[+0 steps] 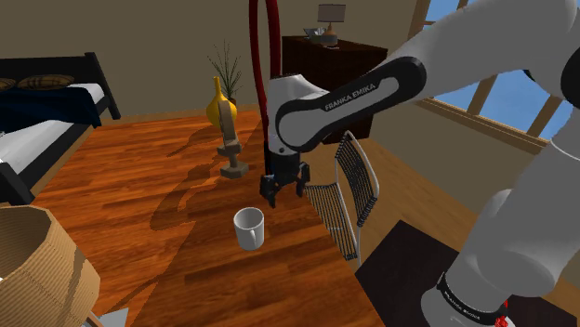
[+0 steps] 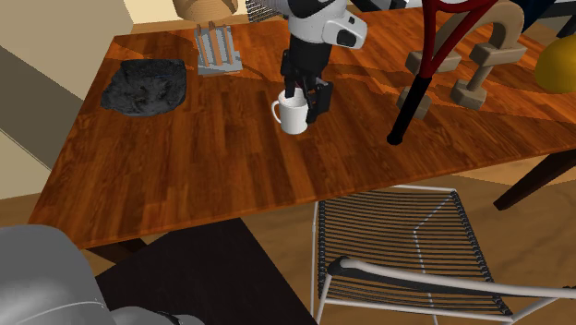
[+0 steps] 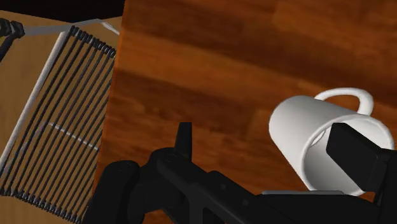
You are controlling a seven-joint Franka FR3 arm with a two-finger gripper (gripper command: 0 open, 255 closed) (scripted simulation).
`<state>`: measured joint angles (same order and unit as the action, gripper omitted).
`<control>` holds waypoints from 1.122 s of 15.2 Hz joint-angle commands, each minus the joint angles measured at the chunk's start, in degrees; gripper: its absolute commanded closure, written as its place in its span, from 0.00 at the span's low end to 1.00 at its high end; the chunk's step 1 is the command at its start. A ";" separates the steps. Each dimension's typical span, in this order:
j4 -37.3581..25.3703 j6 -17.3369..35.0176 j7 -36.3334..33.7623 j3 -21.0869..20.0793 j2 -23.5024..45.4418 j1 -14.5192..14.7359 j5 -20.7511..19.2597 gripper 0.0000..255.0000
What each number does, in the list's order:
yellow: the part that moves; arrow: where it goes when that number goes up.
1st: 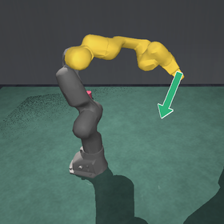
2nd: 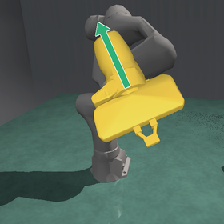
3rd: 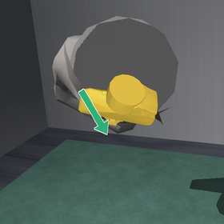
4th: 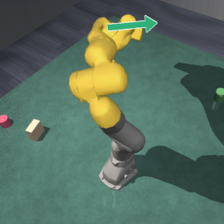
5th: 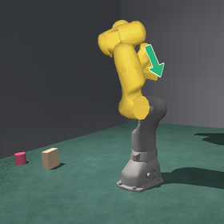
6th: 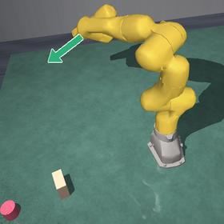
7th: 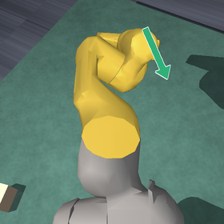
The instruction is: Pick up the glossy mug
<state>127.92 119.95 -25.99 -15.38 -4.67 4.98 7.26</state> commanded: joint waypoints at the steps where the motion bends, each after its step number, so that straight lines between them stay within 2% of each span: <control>1: -2.81 2.28 -2.03 -0.86 4.51 0.52 -0.93 0.00; 6: -9.84 5.80 -6.24 -1.80 14.01 2.15 -3.71 0.00; 15: -7.80 11.11 -6.53 -1.54 17.38 2.49 -4.67 0.00; 16: -7.93 11.02 -6.54 -1.53 17.44 2.49 -4.69 1.00; 17: -7.98 11.03 -6.53 -1.52 17.49 2.48 -4.71 1.00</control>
<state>119.97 130.91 -32.51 -16.90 12.74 7.46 2.58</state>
